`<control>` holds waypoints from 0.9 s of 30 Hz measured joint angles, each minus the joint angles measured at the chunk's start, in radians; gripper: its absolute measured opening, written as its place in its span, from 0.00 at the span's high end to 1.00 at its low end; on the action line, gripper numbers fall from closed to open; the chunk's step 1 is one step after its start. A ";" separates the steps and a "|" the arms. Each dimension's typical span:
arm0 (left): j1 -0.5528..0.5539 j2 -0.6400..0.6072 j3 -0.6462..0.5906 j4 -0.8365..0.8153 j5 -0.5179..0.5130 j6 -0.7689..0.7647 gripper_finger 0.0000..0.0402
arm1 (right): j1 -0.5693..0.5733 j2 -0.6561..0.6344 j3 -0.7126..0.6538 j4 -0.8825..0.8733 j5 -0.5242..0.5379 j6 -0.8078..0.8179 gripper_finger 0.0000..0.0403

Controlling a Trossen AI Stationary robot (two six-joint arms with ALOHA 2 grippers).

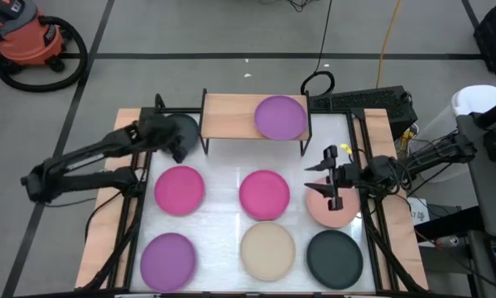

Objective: Place and stack plates onto a shelf
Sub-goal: Stack the left black plate on top of the purple on the shelf

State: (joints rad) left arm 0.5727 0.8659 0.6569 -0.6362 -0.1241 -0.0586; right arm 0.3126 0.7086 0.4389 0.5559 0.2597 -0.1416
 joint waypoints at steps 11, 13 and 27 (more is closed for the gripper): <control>0.000 0.272 0.006 -0.067 -0.022 0.002 0.61 | 0.000 0.000 0.000 -0.010 -0.001 0.021 0.53; 0.000 0.304 0.005 -0.059 -0.042 0.013 0.60 | 0.000 0.000 0.000 -0.010 -0.001 0.020 0.53; 0.000 0.470 0.004 -0.036 -0.091 0.038 0.59 | 0.000 0.006 0.000 -0.022 -0.001 0.025 0.53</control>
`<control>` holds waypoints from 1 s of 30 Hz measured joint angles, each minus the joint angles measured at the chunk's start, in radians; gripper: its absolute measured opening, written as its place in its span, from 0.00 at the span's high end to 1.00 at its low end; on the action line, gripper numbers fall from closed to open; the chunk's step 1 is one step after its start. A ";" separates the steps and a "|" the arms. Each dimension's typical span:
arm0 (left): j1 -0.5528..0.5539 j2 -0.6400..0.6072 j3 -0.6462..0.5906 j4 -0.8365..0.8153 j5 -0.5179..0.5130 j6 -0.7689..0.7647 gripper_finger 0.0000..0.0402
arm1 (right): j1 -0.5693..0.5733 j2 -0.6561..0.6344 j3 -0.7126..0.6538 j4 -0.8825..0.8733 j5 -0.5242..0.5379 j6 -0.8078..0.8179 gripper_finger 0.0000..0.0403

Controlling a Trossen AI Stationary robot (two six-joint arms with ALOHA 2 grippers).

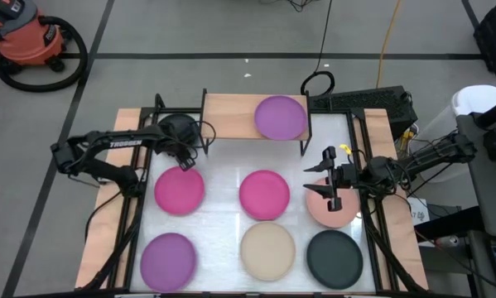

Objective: Place and stack plates onto a shelf
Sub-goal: Stack the left black plate on top of the purple on the shelf

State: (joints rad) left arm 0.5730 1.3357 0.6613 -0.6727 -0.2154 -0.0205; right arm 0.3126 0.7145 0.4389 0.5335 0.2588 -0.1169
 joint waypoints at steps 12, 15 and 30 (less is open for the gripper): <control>0.037 0.019 -0.019 0.049 -0.031 0.023 0.59 | 0.000 0.000 0.000 -0.019 0.000 0.001 0.53; 0.049 0.019 -0.064 0.102 -0.012 0.040 0.59 | 0.000 0.000 0.000 -0.022 0.000 0.001 0.54; 0.062 -0.086 -0.066 0.124 -0.067 0.021 0.97 | 0.004 0.000 0.001 -0.023 0.001 0.026 0.54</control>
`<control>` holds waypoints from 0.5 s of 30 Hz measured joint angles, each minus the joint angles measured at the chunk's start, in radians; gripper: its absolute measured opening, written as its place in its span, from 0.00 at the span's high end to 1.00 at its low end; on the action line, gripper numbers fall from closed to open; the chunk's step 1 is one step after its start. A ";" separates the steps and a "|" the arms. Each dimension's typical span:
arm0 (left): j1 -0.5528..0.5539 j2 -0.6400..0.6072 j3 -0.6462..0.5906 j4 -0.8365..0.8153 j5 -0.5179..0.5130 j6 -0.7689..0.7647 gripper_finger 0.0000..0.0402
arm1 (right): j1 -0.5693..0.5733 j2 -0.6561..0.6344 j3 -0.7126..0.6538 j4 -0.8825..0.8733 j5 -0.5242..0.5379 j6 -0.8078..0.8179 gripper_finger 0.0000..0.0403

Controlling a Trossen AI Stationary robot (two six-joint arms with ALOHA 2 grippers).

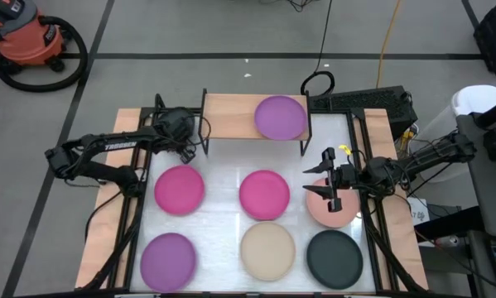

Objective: Place and stack plates onto a shelf
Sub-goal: Stack the left black plate on top of the purple on the shelf

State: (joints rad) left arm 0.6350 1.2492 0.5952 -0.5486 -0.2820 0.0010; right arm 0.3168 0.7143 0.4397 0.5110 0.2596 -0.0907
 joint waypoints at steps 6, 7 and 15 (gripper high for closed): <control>-0.049 -0.150 0.120 -0.218 -0.128 -0.081 0.97 | 0.000 0.000 0.000 -0.001 0.000 -0.007 0.54; -0.056 -0.177 0.146 -0.241 -0.141 -0.083 0.97 | 0.000 0.000 0.000 -0.001 0.000 -0.008 0.54; -0.178 -0.275 0.393 -0.280 -0.175 -0.031 0.97 | -0.001 0.000 0.000 0.021 0.001 -0.026 0.54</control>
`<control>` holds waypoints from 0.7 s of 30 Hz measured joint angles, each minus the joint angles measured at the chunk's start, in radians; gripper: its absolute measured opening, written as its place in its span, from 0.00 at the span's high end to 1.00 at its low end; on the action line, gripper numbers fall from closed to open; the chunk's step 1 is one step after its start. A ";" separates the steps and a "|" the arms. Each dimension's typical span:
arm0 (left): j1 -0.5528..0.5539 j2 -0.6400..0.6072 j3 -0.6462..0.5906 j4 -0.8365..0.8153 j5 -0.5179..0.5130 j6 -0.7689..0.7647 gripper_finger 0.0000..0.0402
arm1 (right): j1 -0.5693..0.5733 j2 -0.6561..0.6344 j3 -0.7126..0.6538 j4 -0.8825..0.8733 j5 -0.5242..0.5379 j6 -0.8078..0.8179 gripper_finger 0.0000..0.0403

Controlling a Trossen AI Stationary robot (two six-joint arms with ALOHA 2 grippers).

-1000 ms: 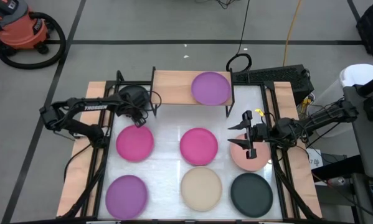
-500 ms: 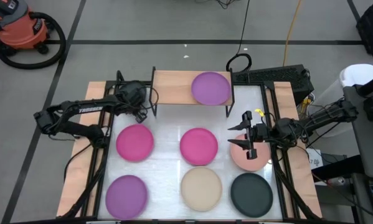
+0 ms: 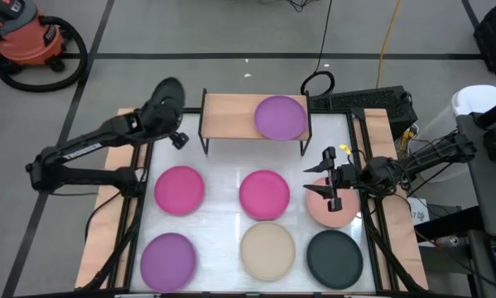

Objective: Place and stack plates onto a shelf
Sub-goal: Stack the left black plate on top of the purple on the shelf

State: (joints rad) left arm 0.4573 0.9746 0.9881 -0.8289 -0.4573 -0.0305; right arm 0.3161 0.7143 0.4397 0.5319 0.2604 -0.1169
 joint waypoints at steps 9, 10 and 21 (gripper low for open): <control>-0.261 0.258 0.315 0.189 0.019 0.266 0.97 | 0.000 0.000 0.000 0.059 0.004 -0.043 0.54; -0.279 0.301 0.356 0.195 0.019 0.300 0.97 | 0.000 0.000 0.000 0.060 0.004 -0.044 0.54; -0.333 0.760 0.757 0.188 0.118 0.634 0.97 | 0.000 -0.001 0.000 0.086 0.000 -0.079 0.54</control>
State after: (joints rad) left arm 0.1240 1.7347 1.7451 -0.6413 -0.3397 0.6031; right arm 0.3164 0.7138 0.4400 0.6182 0.2600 -0.1956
